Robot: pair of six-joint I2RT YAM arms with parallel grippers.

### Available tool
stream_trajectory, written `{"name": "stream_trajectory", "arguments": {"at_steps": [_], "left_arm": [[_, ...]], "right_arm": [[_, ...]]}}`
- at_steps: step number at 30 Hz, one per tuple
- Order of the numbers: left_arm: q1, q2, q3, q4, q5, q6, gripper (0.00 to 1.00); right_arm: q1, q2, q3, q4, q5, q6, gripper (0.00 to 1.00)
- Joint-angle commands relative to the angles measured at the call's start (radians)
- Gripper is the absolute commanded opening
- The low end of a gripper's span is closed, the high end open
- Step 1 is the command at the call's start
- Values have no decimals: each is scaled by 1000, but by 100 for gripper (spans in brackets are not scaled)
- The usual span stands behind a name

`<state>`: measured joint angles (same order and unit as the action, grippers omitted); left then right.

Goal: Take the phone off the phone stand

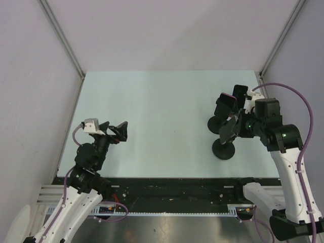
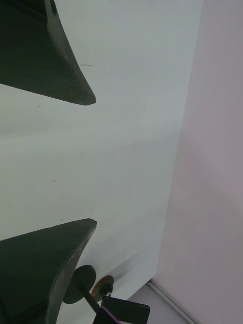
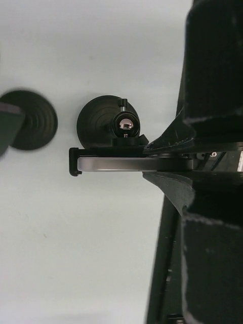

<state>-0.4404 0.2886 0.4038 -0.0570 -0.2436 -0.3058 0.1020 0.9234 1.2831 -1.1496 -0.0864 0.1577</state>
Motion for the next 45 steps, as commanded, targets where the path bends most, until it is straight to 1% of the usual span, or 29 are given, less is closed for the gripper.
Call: {"name": "stream_trajectory", "arguments": {"at_steps": [1,2,3,4,5,6,8,9,11,13,14,17,18,22,23,25,28,30,31,32,33,37,39,42,45], "left_arm": [[-9,18,35,16,0,-16,100],[-11,23,36,16,1,-22,100],[-11,26,39,16,3,-32,100],[-11,27,41,16,13,-36,100],[-11,37,46,17,20,-39,100],[-9,38,47,16,29,-41,100],[-9,44,58,14,59,-42,100],[-11,44,59,13,72,-41,100],[-11,41,67,14,127,-30,100],[-11,31,75,3,161,-15,100],[-11,26,75,2,188,-10,100],[-11,-6,75,-9,234,13,100],[-11,-14,75,-13,271,22,100],[-17,-52,78,-17,346,14,100],[-29,-51,81,-18,362,5,100],[-38,-43,95,-18,414,5,100],[-37,15,115,-23,504,20,100],[-38,84,125,-23,565,23,100],[-38,112,139,-23,625,27,100],[-38,138,145,-23,650,34,100],[-37,197,151,-23,667,36,100],[-38,316,184,-23,714,57,100],[-40,348,190,-23,713,76,100],[-40,351,193,-23,693,100,100],[-38,345,187,-23,675,117,100]], "right_arm": [[191,-44,44,160,-6,66,0],[226,-40,44,203,2,72,0],[302,-32,44,229,5,75,0],[338,-25,44,253,16,81,0],[379,-2,44,311,20,83,0],[448,11,44,339,25,80,0],[525,64,48,417,51,60,0],[600,84,54,439,62,49,0],[665,133,68,497,85,19,0],[747,204,97,537,161,-29,0],[768,227,111,547,171,-43,0],[792,307,150,593,140,-81,0],[794,331,162,605,125,-98,0],[800,385,176,666,-8,-156,0],[800,397,179,666,-24,-156,0],[800,434,202,648,-76,-222,0],[800,477,238,602,-162,-283,0],[800,494,245,585,-191,-314,0],[800,505,252,561,-194,-326,0],[798,528,266,548,-197,-349,0],[798,541,277,533,-214,-362,0],[797,581,306,469,-256,-417,0],[797,601,315,461,-260,-440,0],[797,638,358,423,-277,-466,0],[798,652,387,384,-280,-472,11]]}}
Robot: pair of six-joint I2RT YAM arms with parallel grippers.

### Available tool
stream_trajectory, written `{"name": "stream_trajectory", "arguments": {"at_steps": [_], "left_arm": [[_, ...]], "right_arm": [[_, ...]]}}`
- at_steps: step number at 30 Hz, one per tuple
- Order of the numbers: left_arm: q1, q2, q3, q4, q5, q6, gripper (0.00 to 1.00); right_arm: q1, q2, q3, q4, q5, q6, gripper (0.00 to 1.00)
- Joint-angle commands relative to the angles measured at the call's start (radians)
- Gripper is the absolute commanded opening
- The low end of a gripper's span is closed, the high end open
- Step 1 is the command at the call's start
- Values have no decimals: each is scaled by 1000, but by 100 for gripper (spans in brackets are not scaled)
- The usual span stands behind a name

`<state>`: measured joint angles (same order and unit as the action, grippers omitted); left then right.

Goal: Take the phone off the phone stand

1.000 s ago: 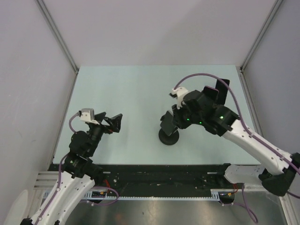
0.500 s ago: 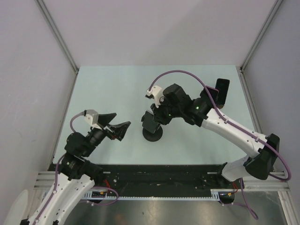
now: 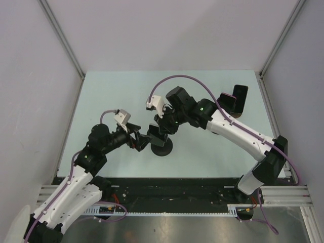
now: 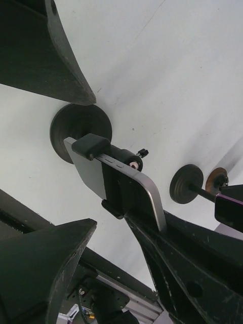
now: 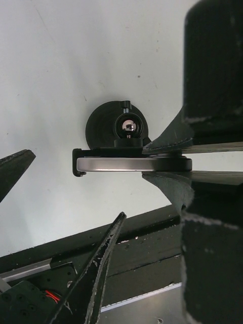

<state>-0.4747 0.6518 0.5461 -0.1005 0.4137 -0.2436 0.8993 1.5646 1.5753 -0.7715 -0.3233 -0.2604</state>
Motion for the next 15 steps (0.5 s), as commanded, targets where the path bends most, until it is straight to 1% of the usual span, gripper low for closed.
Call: {"name": "stream_trajectory", "arguments": {"at_steps": [1,3,4,6,7,10,13,15], "left_arm": [[-5,-11,45,19,14,58,100],[-5,-1,45,21,10,58,100],[-5,3,46,21,7,56,100],[-5,11,46,21,-4,47,100],[-5,9,46,21,-7,44,100],[-5,6,48,21,-10,47,100],[-5,14,57,21,5,66,100],[-4,22,58,21,14,73,100]], "right_arm": [[3,8,98,8,-46,-53,21],[3,-5,95,24,-53,-45,29],[1,-14,94,32,-53,-31,38],[3,-28,97,58,-40,-7,48],[3,-40,98,66,-33,21,61],[6,-63,91,110,1,67,80],[10,-109,37,165,55,127,87],[18,-150,-35,208,110,167,88]]}}
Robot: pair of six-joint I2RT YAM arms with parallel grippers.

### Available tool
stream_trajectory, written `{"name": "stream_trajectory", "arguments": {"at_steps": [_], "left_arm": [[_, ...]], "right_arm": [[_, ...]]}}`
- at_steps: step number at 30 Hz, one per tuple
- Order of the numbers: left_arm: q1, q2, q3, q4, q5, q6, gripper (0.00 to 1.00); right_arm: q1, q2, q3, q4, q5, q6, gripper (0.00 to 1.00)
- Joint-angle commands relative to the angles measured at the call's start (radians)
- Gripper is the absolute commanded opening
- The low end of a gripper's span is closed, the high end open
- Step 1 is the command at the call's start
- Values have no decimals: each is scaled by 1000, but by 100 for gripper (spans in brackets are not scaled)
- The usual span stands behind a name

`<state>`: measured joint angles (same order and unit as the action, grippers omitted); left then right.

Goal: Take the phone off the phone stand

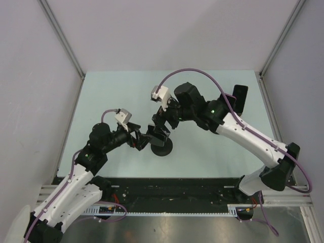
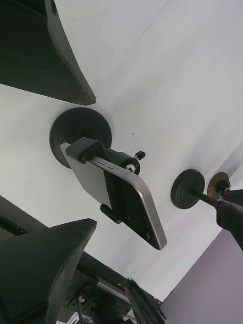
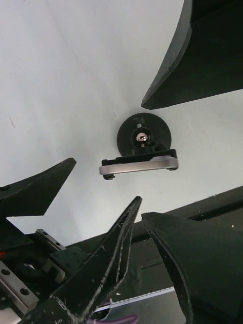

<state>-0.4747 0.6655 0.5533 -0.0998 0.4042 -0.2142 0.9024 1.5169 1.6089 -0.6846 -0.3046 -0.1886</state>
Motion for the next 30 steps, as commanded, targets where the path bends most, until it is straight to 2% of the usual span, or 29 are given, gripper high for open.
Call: {"name": "stream_trajectory", "arguments": {"at_steps": [1,7,9,14,17,23,30], "left_arm": [[-5,9,51,18,25,48,100],[-5,25,45,20,-5,36,100],[-5,14,39,20,-24,24,100],[-5,-84,2,20,-117,-7,100],[-4,-125,-21,20,-150,-7,100],[-5,-130,-32,20,-154,-39,100],[-5,-109,-29,20,-124,-48,100]], "right_arm": [[18,-118,-95,135,116,109,88],[35,-211,-288,255,294,265,89],[50,-231,-351,302,340,296,93],[153,-235,-484,426,453,302,96],[170,-238,-573,520,517,334,96],[164,-235,-659,600,676,316,95],[118,-281,-672,574,696,285,92]]}}
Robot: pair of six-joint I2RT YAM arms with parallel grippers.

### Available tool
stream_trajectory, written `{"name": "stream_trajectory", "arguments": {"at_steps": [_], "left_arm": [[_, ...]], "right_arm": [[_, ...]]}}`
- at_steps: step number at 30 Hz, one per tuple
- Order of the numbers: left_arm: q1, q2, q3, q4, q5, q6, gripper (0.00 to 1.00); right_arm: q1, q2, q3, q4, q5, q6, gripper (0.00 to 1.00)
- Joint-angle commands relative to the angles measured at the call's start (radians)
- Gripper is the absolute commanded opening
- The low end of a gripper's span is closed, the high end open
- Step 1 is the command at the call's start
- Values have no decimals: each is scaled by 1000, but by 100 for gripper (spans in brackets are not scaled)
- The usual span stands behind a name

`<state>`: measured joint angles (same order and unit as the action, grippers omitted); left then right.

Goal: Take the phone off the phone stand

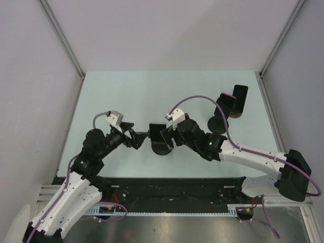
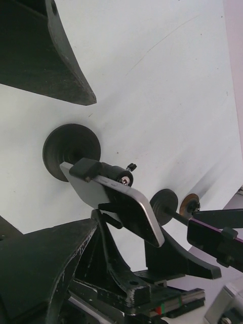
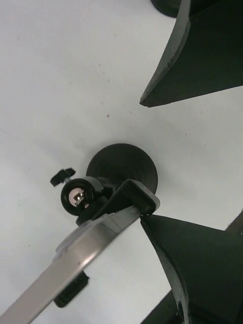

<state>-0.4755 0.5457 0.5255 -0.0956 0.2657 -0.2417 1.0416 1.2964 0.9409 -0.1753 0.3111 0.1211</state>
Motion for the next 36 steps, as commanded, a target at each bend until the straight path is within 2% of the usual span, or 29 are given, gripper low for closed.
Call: {"name": "stream_trajectory", "arguments": {"at_steps": [1,6,12,18,21,27,32,36], "left_arm": [[-5,13,-1,16,21,-21,100],[-5,40,4,17,87,-7,100],[-3,79,14,17,138,1,100],[-5,80,14,19,148,-1,100],[-5,85,11,19,155,-2,100],[-5,89,14,17,161,-7,100],[-5,66,1,19,161,-19,100],[-3,42,-16,19,161,-36,100]], "right_arm": [[-28,-68,-5,59,80,-35,92],[-64,-129,-14,14,37,-112,91],[-91,-205,-16,-30,2,-120,91],[-80,-318,-14,40,-213,-57,100],[-52,-330,-13,115,-227,-9,100],[23,-246,-1,259,-87,18,100],[57,-175,18,316,61,41,100],[63,-148,25,342,111,48,100]]}}
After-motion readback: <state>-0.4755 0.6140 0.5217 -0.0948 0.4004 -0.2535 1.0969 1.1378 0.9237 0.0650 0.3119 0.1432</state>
